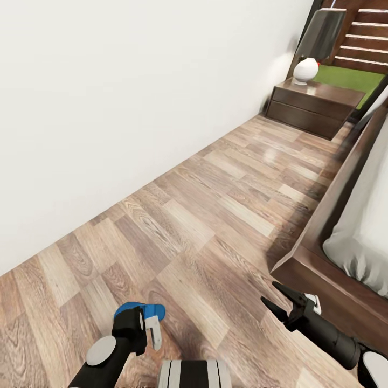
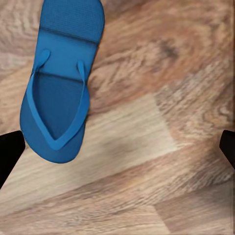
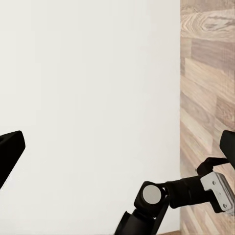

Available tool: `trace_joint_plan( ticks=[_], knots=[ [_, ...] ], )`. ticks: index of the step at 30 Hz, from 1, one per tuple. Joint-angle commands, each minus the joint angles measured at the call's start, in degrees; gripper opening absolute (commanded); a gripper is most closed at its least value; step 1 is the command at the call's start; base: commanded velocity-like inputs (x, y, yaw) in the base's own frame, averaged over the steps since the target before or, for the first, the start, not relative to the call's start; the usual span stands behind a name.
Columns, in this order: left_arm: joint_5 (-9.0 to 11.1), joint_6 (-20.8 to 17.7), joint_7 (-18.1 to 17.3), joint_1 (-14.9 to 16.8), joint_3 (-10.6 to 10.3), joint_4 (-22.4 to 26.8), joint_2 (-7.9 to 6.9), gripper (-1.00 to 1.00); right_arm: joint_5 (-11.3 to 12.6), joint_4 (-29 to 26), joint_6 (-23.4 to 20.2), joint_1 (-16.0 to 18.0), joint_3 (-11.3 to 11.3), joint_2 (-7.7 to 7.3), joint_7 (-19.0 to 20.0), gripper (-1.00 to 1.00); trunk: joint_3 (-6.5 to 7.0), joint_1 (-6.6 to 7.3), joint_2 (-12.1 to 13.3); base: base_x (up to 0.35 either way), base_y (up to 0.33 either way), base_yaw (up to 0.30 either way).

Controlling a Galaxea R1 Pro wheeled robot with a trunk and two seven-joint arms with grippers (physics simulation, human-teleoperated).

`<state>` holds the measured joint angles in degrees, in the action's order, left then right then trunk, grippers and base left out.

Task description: In the bedroom, move the book from the bed onto either nightstand, and place the two sandals side by side next to the bed.

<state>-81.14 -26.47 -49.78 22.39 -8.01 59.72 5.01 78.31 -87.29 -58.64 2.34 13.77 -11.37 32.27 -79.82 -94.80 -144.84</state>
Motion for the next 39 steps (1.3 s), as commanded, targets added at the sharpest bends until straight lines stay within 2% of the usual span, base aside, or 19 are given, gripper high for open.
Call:
trace_joint_plan(
  ticks=[1,6,21,39],
  knots=[
    [-0.25,-0.33,-0.33,0.02,-0.08,0.06,0.0,1.0,-0.06,0.03,-0.4,0.03,0.07,-0.01,0.46,1.0,-0.27,-0.01,-0.03,0.0,0.0,0.0],
    [-0.27,-0.33,-0.32,0.02,-0.08,0.05,0.0,1.0,0.73,0.09,-0.88,0.04,0.09,-0.03,0.72,1.0,-1.37,-0.14,-0.1,0.0,0.0,0.0],
    [-0.33,-0.33,-0.26,0.02,-0.08,0.12,0.0,1.0,0.88,0.19,-0.98,0.03,0.11,-0.05,0.77,1.0,-4.7,-0.53,-0.3,0.0,0.0,0.0],
    [-0.34,-0.33,-0.27,0.02,-0.08,1.11,0.0,1.0,0.88,0.19,-1.01,0.04,0.11,-0.05,0.77,1.0,-4.7,-0.53,-0.3,0.036,0.038,0.0]
  ],
)
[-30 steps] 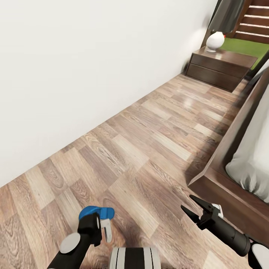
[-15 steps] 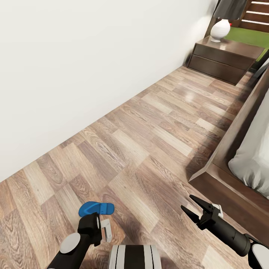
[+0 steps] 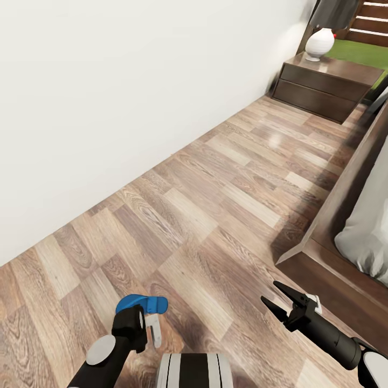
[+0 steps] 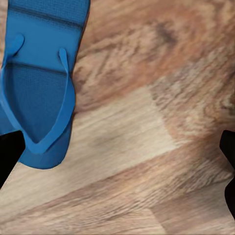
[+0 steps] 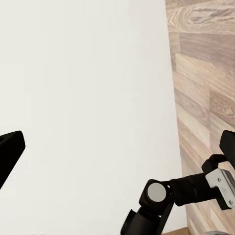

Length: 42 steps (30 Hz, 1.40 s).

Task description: In the bedroom, move the book from the bed onto either nightstand, and place the two sandals side by side next to the bed.

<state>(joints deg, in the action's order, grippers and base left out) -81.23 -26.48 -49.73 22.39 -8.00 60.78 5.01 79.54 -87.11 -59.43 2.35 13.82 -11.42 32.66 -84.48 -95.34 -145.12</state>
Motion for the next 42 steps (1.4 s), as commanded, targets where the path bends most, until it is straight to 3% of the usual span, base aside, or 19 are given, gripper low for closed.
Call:
trace_joint_plan(
  ticks=[1,17,42],
  knots=[
    [-0.25,-0.33,-0.31,0.02,-0.09,0.08,0.0,1.0,-0.35,0.01,-0.21,0.03,0.07,0.0,0.39,1.0,-0.04,0.0,-0.01,0.041,0.043,0.0],
    [-0.25,-0.33,-0.28,0.02,-0.09,0.19,0.0,1.0,-0.35,0.01,-0.2,0.03,0.05,0.04,0.39,1.0,-0.04,0.0,-0.01,0.125,0.092,0.0],
    [-0.25,-0.33,-0.29,0.02,-0.09,0.22,0.0,1.0,-0.35,0.01,-0.19,0.03,0.02,0.04,0.39,1.0,-0.04,0.0,-0.01,0.113,0.004,0.0]
  ],
)
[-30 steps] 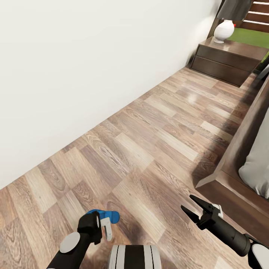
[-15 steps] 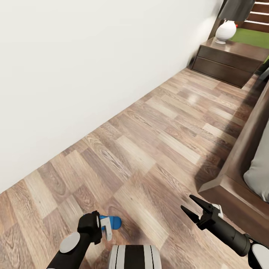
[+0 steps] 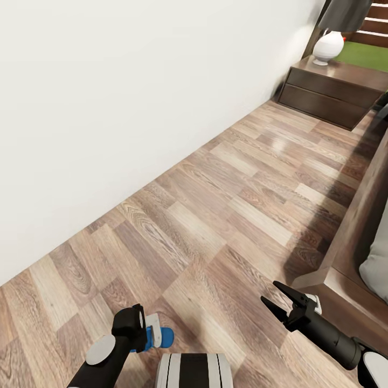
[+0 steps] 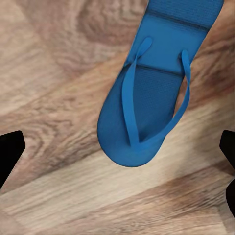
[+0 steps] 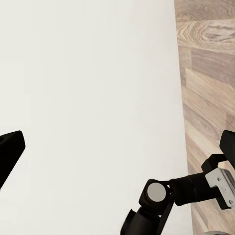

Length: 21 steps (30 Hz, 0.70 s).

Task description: In the bedroom, move the book from the bed onto either nightstand, and place the two sandals side by side next to the bed.

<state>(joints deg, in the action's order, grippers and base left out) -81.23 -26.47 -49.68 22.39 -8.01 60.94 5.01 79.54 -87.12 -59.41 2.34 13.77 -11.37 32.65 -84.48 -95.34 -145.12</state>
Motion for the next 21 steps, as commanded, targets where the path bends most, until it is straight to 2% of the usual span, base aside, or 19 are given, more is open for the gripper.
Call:
trace_joint_plan(
  ticks=[1,9,21],
  knots=[
    [-0.25,-0.34,-0.33,0.02,-0.08,0.06,0.0,1.0,-0.35,0.02,-0.21,0.03,0.05,-0.01,0.4,1.0,-0.04,0.01,-0.01,0.007,0.0,0.0],
    [-0.25,-0.34,-0.34,0.02,-0.13,0.06,0.0,1.0,-0.35,0.02,-0.24,0.03,0.05,0.0,0.4,1.0,-0.04,0.01,-0.01,0.002,0.0,0.0],
    [-0.25,-0.34,-0.33,0.02,-0.16,0.06,0.02,1.0,-0.35,0.01,-0.24,0.02,0.07,0.01,0.4,1.0,-2.69,-0.3,-0.17,0.0,0.0,0.0]
  ],
)
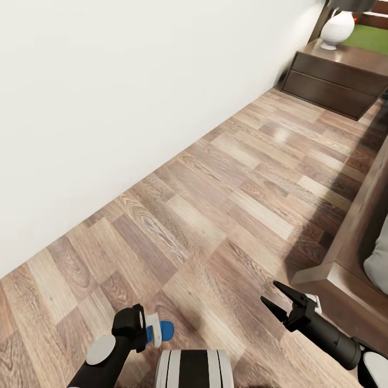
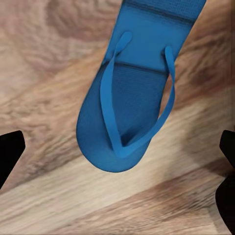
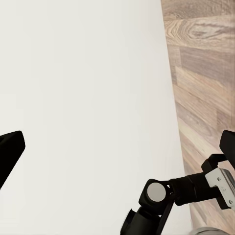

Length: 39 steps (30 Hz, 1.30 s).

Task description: In the bedroom, move the book from the bed onto either nightstand, and place the two sandals side by side next to the bed.

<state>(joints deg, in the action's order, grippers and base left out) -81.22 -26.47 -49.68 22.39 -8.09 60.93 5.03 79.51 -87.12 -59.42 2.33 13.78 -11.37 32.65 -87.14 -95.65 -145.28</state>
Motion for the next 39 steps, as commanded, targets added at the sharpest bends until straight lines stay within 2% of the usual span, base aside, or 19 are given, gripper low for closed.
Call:
trace_joint_plan(
  ticks=[1,17,39],
  knots=[
    [-0.25,-0.33,-0.33,0.02,-0.08,0.06,0.0,1.0,-0.32,0.02,-0.22,0.03,0.05,-0.01,0.4,1.0,-0.26,-0.01,-0.03,0.0,0.0,0.0],
    [-0.25,-0.33,-0.33,0.02,-0.06,0.06,-0.02,1.0,-0.32,0.02,-0.23,0.04,0.03,0.0,0.4,1.0,-3.81,-0.43,-0.24,0.0,0.0,0.0],
    [-0.25,-0.33,-0.33,0.02,-0.09,0.06,-0.02,1.0,-0.32,0.03,-0.25,0.04,0.05,-0.02,0.4,1.0,-3.81,-0.43,-0.24,0.037,0.0,0.0]
  ],
)
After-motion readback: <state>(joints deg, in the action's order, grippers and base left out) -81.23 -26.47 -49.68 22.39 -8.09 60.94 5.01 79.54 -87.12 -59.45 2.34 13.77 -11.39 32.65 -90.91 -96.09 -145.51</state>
